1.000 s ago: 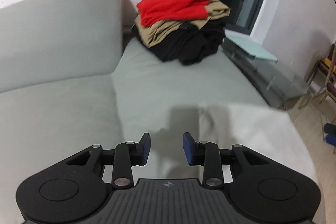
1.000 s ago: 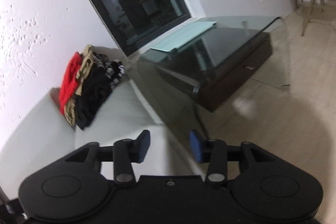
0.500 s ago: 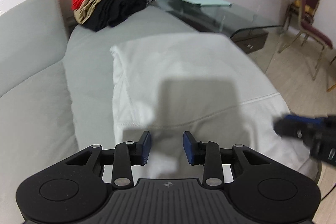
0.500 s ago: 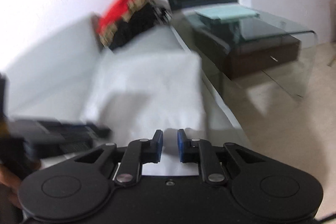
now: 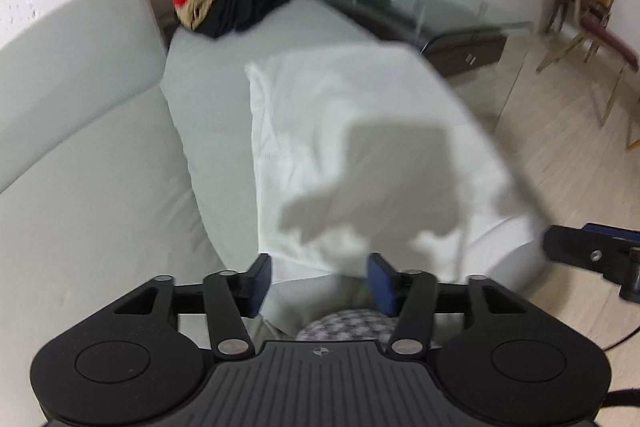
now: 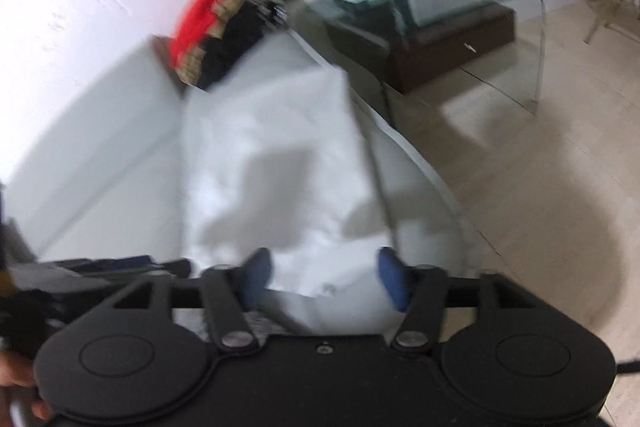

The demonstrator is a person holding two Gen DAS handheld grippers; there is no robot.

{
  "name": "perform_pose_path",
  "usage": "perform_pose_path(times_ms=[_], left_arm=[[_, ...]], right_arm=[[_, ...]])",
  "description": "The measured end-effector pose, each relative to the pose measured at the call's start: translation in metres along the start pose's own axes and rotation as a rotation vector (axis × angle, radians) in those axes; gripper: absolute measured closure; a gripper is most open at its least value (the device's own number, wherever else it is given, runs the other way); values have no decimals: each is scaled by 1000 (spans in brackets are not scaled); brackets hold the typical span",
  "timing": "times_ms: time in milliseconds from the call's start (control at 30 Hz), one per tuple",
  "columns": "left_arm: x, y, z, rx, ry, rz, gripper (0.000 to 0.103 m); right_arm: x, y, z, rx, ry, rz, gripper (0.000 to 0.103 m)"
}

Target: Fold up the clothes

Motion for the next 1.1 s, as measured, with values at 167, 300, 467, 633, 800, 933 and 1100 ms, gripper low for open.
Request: perform_pose_path(times_ms=[167, 300, 467, 633, 800, 933, 1100], left_arm=[[6, 10, 44, 24, -61, 27, 22], [10, 13, 74, 44, -55, 24, 11], [16, 16, 101, 77, -33, 21, 8], [13, 14, 108, 74, -41, 37, 8], [12, 13, 105, 60, -38, 41, 8], [13, 11, 100, 49, -37, 44, 8], [14, 10, 91, 36, -46, 46, 8]], right_arm=[[-31, 9, 52, 61, -1, 30, 21], [-45, 15, 85, 87, 0, 40, 14], [-60, 17, 111, 130, -30, 127, 4], [-68, 17, 122, 144, -51, 165, 3], [-73, 17, 127, 149, -66, 190, 3], [-70, 15, 123, 137, -74, 185, 3], [-65, 15, 117, 123, -86, 179, 3]])
Point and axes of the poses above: each gripper's, at about its wrist camera, not at the fingertips, and z roughly against the way its jaws point, x to its right, y to its top, the point moved 8 cm from there along -z, roughly the way its jaws point, and after that the axes turned 13 degrees about -z, right-handed, at the moved point
